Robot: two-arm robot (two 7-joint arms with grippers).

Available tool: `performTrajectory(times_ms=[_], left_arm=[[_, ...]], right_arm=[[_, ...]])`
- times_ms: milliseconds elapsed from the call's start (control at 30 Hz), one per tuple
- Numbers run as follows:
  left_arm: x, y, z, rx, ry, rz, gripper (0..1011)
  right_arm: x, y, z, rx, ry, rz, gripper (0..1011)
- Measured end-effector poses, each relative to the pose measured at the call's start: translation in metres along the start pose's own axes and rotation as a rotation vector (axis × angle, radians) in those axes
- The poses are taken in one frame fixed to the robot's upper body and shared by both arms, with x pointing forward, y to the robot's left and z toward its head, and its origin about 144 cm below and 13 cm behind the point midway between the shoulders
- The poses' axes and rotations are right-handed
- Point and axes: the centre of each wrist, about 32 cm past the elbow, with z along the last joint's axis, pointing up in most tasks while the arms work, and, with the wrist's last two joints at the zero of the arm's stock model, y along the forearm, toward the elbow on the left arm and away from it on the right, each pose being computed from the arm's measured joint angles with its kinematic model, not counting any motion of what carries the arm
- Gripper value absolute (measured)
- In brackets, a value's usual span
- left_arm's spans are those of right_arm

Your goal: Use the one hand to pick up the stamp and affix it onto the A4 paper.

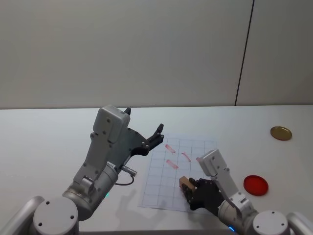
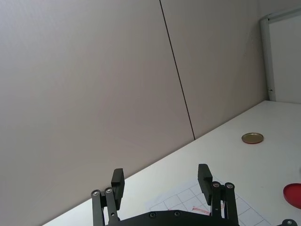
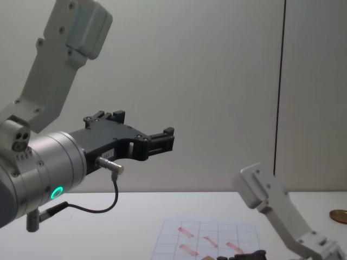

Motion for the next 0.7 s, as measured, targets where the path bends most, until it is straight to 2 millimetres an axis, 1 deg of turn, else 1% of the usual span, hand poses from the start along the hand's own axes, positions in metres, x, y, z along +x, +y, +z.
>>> performTrajectory(times_ms=[700], left_arm=[[0.000, 0.000, 0.000, 0.000, 0.000, 0.000, 993]], right_arm=[[0.000, 0.014, -0.010, -0.025, -0.013, 0.006, 219]])
